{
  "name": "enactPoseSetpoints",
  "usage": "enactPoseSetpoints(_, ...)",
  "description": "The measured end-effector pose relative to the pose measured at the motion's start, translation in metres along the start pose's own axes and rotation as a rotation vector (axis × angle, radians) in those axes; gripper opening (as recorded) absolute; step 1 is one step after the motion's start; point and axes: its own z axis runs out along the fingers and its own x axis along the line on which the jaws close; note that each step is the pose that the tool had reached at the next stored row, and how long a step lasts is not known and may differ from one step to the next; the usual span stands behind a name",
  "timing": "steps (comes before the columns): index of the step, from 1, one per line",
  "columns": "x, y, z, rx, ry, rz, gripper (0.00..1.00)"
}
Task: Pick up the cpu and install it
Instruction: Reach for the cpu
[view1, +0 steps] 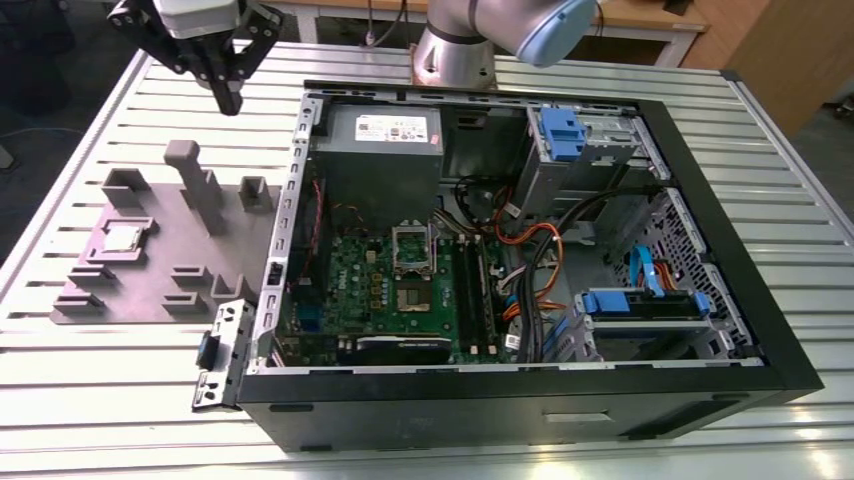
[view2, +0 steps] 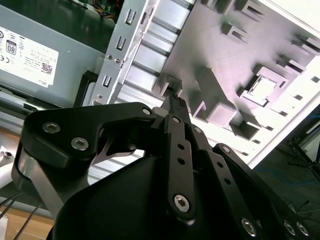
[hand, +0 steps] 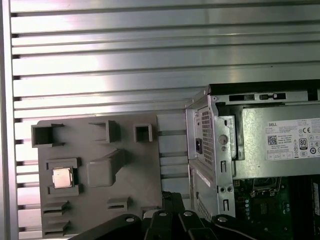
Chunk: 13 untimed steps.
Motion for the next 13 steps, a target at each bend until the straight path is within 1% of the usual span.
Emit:
enactPoseSetpoints(7, 0.0133, -0.0011, 0.0008, 0.0000, 0.0000, 0.000, 0.11)
enactPoseSetpoints(9, 0.0148, -0.0012, 0.0010, 0.0000, 0.0000, 0.000, 0.11)
enactPoseSetpoints(13, 0.0153, -0.0012, 0.0010, 0.0001, 0.0000, 0.000, 0.11)
